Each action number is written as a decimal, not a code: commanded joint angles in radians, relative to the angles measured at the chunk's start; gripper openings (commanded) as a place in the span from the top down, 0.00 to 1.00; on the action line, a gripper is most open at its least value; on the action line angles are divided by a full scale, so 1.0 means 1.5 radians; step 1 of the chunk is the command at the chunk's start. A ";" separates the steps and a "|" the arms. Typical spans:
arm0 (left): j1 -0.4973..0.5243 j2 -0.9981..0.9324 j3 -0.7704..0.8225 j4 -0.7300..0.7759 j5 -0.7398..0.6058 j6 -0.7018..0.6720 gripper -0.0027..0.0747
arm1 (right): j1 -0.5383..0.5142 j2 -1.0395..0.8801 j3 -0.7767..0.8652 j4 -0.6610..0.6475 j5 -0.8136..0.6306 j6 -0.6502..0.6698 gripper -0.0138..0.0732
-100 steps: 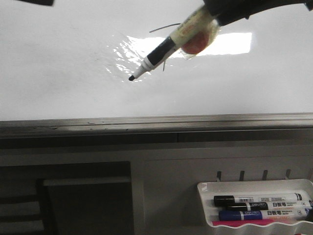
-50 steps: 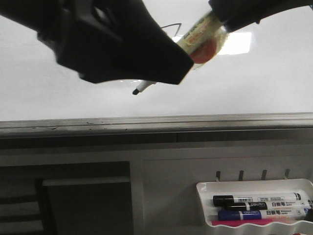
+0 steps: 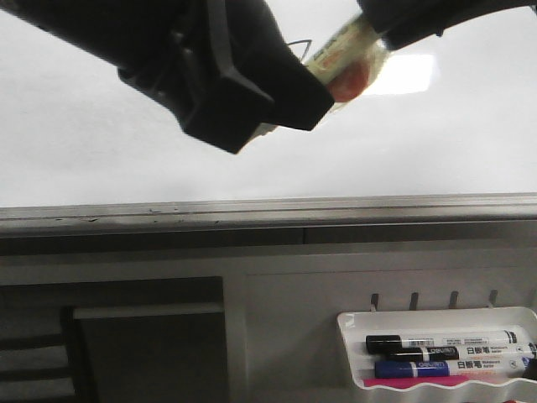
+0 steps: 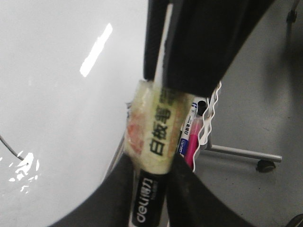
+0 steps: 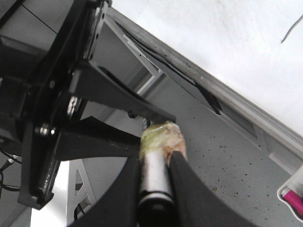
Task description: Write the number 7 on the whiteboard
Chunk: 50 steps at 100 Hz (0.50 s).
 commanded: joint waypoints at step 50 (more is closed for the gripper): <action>0.004 -0.030 -0.023 -0.097 -0.114 0.000 0.99 | -0.013 -0.032 -0.020 0.038 -0.044 -0.004 0.25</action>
